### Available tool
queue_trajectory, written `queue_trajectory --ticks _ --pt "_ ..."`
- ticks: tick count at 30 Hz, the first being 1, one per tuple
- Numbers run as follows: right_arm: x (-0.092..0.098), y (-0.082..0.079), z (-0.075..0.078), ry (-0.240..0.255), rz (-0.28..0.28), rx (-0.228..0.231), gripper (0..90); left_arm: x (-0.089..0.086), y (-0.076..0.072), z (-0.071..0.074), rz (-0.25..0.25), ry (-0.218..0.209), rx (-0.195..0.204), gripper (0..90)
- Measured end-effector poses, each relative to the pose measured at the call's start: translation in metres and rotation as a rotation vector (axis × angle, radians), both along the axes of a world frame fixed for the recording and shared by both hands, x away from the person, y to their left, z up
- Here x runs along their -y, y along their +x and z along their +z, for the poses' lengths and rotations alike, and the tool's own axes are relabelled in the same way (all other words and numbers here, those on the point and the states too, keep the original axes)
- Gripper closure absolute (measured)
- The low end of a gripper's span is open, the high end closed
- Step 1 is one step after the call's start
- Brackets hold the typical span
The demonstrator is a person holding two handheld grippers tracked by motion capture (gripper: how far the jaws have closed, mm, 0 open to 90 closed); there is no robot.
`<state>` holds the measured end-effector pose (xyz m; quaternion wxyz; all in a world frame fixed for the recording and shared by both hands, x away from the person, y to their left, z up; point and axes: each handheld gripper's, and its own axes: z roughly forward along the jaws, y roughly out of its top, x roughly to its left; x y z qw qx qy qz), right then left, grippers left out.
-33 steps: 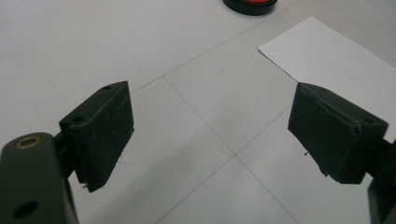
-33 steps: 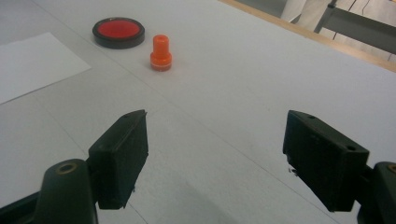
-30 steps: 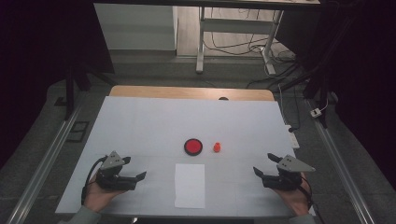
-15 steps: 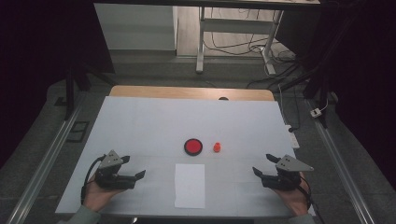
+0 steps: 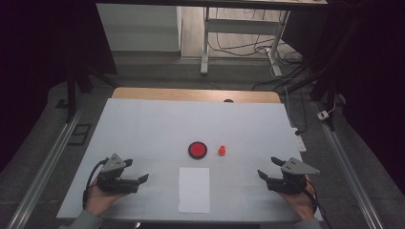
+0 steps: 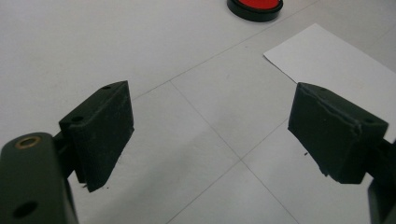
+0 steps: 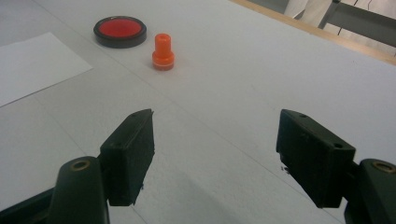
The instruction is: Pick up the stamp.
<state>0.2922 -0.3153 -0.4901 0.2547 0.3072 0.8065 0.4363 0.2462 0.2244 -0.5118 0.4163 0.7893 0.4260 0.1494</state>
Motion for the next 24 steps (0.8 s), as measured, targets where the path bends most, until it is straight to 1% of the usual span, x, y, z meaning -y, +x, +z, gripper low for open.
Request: queue_trajectory --ticks 6,10,14,16,20,24 --pt "-0.006 0.003 0.003 0.005 0.011 -0.001 28.0 0.0 0.001 -0.001 -0.005 0.007 0.0 14.2" --pt "-0.013 0.007 0.006 0.021 0.017 -0.001 28.3 0.001 0.001 -0.002 -0.011 0.009 -0.004 14.3" --pt "-0.022 0.01 0.008 0.012 0.026 0.0 28.6 0.002 0.001 -0.002 -0.014 0.011 -0.006 14.3" --pt "-0.024 0.012 0.008 -0.002 0.024 0.002 28.7 0.001 0.001 -0.002 -0.014 0.01 -0.007 14.2" --pt "-0.027 0.015 0.009 0.013 0.029 0.005 29.3 0.002 0.001 -0.002 -0.012 0.012 -0.007 14.3" --pt "-0.031 0.017 0.011 0.018 0.034 0.006 29.6 0.002 0.001 -0.003 -0.013 0.015 -0.007 14.2"
